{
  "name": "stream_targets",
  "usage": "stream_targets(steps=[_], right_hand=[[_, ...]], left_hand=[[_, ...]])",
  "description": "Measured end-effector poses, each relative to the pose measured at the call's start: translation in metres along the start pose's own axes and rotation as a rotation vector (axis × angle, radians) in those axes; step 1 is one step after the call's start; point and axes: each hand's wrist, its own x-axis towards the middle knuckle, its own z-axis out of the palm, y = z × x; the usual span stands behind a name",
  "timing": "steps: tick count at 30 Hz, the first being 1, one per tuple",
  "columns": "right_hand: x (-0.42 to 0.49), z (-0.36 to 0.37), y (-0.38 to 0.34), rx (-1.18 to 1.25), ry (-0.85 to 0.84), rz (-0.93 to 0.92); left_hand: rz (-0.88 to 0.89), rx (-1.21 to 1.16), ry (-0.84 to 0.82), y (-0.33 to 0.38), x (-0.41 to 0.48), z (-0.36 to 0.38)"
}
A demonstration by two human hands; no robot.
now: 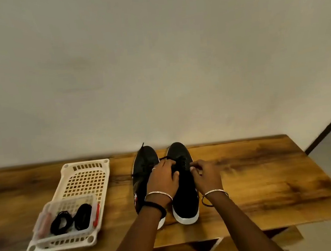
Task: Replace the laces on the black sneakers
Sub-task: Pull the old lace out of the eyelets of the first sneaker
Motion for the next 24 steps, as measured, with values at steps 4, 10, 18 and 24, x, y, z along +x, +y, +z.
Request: stream_targets(steps=[4,10,18,24], right_hand=[[-0.001,0.008,0.004,0.153,0.028,0.060],[-0.028,0.018,0.008,0.135,0.010,0.003],[-0.057,0.012,0.019,0.131,0.053,-0.009],[-0.068,-0.012,0.029,0.163,-0.011,0.002]], left_hand=[[-0.046,-0.002,0.053,-0.009,-0.001,0.015],[-0.001,0.131,0.104,-0.004,-0.033,0.025],[-0.044,0.200,0.268,0.003,-0.063,0.051],[-0.090,-0.007,0.371,0.009,-0.069,0.069]])
